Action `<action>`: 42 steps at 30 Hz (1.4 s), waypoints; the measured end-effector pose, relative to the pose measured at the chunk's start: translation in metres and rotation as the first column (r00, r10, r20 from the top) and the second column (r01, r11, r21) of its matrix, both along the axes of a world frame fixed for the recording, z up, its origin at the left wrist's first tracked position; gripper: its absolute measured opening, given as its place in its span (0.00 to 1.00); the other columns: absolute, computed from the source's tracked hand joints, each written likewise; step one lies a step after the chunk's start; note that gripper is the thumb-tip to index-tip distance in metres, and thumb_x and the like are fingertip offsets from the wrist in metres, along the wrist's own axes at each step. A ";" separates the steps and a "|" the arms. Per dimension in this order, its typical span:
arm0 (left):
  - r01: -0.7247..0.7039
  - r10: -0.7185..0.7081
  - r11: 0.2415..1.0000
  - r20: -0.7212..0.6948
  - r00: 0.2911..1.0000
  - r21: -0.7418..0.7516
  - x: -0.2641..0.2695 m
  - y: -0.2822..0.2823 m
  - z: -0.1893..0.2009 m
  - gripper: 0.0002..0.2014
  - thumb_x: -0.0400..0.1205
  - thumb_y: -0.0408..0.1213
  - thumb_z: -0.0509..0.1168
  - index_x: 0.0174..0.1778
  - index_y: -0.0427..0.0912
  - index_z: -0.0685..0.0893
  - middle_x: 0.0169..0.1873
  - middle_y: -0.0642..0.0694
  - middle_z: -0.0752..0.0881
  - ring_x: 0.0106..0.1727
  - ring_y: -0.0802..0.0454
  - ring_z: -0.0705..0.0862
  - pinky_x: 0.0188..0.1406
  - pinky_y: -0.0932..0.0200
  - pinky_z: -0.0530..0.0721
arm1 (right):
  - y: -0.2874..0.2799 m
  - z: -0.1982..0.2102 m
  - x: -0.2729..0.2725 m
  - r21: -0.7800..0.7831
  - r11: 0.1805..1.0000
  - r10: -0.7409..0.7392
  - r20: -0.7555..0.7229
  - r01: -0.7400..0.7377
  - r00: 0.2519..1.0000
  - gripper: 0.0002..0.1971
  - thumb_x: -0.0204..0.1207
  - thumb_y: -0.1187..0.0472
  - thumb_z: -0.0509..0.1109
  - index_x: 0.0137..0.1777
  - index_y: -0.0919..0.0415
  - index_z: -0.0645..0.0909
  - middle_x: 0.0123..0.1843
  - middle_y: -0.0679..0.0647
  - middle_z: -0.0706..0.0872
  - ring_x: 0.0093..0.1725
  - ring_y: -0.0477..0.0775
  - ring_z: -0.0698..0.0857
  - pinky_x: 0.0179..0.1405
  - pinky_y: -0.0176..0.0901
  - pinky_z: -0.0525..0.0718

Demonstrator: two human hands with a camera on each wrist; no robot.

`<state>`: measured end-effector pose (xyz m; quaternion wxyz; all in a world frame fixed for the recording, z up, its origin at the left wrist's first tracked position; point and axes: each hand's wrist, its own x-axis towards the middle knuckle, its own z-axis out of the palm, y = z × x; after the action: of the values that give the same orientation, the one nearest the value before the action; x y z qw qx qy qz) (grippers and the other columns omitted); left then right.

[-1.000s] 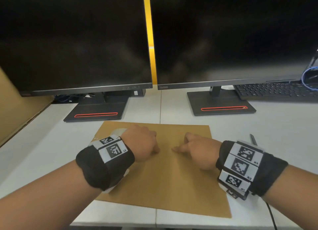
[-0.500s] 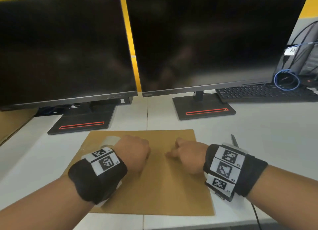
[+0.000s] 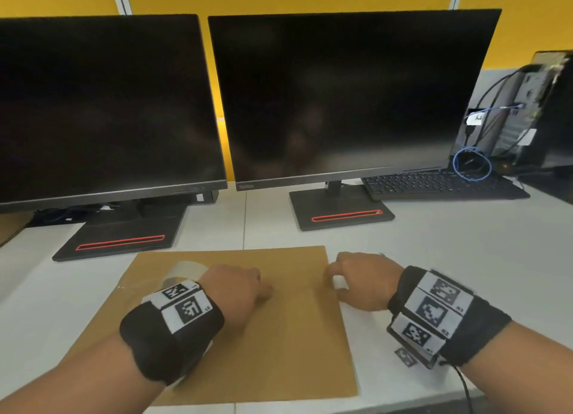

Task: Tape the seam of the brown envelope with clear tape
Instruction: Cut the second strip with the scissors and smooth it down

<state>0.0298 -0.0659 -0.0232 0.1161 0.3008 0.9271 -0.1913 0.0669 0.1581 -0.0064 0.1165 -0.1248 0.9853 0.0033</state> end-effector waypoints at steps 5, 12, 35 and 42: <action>-0.009 0.009 1.000 0.021 1.000 -0.002 0.005 0.006 0.001 0.25 0.85 0.58 0.50 0.79 0.61 0.64 0.73 0.50 0.73 0.67 0.45 0.79 0.64 0.47 0.79 | 0.044 0.009 0.015 0.088 0.964 -0.249 -0.037 0.251 0.968 0.22 0.80 0.46 0.61 0.71 0.52 0.71 0.68 0.53 0.74 0.66 0.57 0.80 0.58 0.46 0.77; -0.034 0.034 0.999 0.015 0.999 -0.002 0.004 0.017 0.004 0.27 0.83 0.62 0.51 0.78 0.59 0.67 0.71 0.50 0.75 0.67 0.46 0.79 0.65 0.49 0.79 | 0.060 -0.002 0.025 0.140 0.927 -0.363 0.105 0.348 0.926 0.31 0.73 0.41 0.66 0.72 0.56 0.68 0.63 0.55 0.80 0.57 0.57 0.82 0.57 0.49 0.81; -0.034 0.034 0.999 -0.011 0.999 -0.008 0.000 0.024 0.005 0.28 0.83 0.61 0.52 0.79 0.57 0.67 0.71 0.48 0.76 0.68 0.44 0.79 0.65 0.47 0.79 | 0.030 0.001 0.022 0.087 0.962 -0.250 -0.099 0.259 0.963 0.21 0.79 0.67 0.56 0.72 0.59 0.63 0.61 0.59 0.77 0.42 0.60 0.77 0.34 0.43 0.72; -0.052 0.052 0.999 -0.003 0.999 0.015 0.001 0.025 0.005 0.26 0.81 0.57 0.56 0.73 0.51 0.75 0.65 0.45 0.82 0.62 0.42 0.82 0.59 0.51 0.82 | -0.019 0.013 0.012 -0.073 0.997 -0.024 -0.099 0.016 0.995 0.27 0.79 0.62 0.55 0.78 0.53 0.58 0.65 0.57 0.76 0.59 0.61 0.79 0.46 0.46 0.71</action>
<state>0.0306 -0.0413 -0.0178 0.1170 0.2771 0.9362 -0.1818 0.0786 0.1395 0.0062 0.0627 -0.1187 0.9906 -0.0270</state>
